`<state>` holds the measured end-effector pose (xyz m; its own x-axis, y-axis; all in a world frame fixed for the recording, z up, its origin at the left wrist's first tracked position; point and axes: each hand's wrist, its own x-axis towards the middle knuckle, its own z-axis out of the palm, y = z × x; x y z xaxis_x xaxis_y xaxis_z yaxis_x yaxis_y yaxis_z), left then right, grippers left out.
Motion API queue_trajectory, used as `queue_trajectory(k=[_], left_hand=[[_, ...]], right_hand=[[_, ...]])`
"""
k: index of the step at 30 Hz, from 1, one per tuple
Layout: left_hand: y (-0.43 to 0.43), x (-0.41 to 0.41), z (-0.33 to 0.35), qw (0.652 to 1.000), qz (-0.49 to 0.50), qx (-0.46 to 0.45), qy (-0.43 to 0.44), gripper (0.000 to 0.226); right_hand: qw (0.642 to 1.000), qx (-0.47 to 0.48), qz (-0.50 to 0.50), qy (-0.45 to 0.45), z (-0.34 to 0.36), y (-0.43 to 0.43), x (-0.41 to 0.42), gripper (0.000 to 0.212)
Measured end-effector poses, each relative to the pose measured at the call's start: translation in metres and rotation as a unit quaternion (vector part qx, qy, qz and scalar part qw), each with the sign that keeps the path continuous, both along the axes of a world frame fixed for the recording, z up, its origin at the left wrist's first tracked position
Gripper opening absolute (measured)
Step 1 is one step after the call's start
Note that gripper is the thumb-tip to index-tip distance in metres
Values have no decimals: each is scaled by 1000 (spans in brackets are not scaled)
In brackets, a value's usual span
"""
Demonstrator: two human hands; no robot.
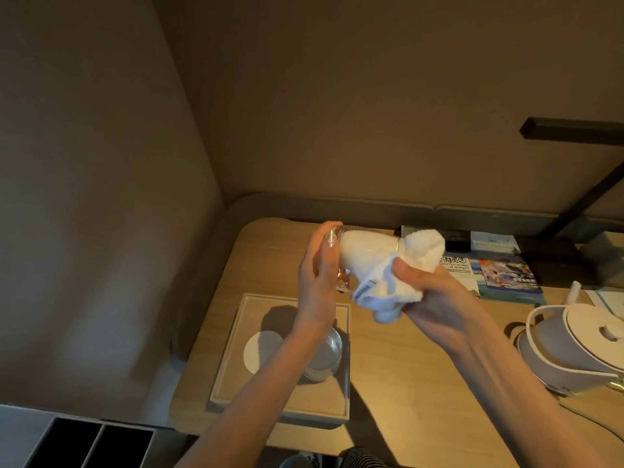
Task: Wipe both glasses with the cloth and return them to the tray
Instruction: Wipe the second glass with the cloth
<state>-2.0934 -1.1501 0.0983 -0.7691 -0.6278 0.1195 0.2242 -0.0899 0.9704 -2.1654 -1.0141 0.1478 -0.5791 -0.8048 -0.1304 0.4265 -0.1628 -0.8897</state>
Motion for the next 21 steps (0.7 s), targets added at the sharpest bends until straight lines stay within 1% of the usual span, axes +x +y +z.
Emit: queue_trajectory(k=[2, 3, 5, 6, 7, 8, 9, 10, 11, 12, 14, 15, 16, 18, 19, 20, 21], left_hand=[[-3, 0, 4, 1000, 14, -10, 13, 54], [-4, -1, 9, 1000, 15, -3, 8, 49], [-8, -5, 20, 999, 14, 14, -27, 34], [-10, -8, 25, 998, 13, 15, -62, 31], [-12, -10, 27, 995, 11, 12, -99, 33], [-14, -12, 26, 992, 11, 15, -127, 40], [-14, -13, 25, 989, 13, 18, -144, 45], [-13, -13, 22, 988, 19, 19, -153, 48], [-10, -10, 18, 988, 22, 23, -151, 49], [-4, -7, 13, 990, 30, 34, -136, 46], [8, -1, 4, 995, 57, 53, -57, 32], [11, 1, 1, 997, 73, 29, -16, 27], [12, 4, 0, 997, 79, -24, 11, 28], [5, 5, -2, 986, 61, -153, 20, 55], [-1, 5, -3, 979, 38, -201, 7, 68], [-7, 6, -4, 973, 13, -229, -7, 74], [-13, 8, -5, 972, -13, -234, -12, 77]], right_hand=[[993, 47, 18, 110, 4, -1, 10, 48], [980, 93, 24, 175, 4, -1, 13, 46], [939, 193, 25, 283, 2, -3, 16, 51], [914, 231, 27, 333, 0, -4, 16, 53], [890, 255, 32, 376, -1, -6, 17, 56], [878, 259, 37, 401, -2, -7, 17, 59], [874, 254, 42, 412, -3, -7, 18, 60], [883, 241, 48, 400, -3, -7, 18, 57], [906, 220, 52, 357, -1, -4, 18, 52], [935, 190, 56, 293, 2, -1, 16, 49], [980, 100, 56, 161, 8, 3, 11, 49], [992, 56, 46, 99, 7, 3, 9, 54], [999, 17, 27, 38, 4, 2, 7, 57], [998, -36, -18, -56, 0, -3, 6, 58], [996, -45, -40, -73, 0, -5, 8, 59], [995, -42, -61, -66, -1, -6, 10, 61], [995, -30, -80, -47, -1, -6, 14, 62]])
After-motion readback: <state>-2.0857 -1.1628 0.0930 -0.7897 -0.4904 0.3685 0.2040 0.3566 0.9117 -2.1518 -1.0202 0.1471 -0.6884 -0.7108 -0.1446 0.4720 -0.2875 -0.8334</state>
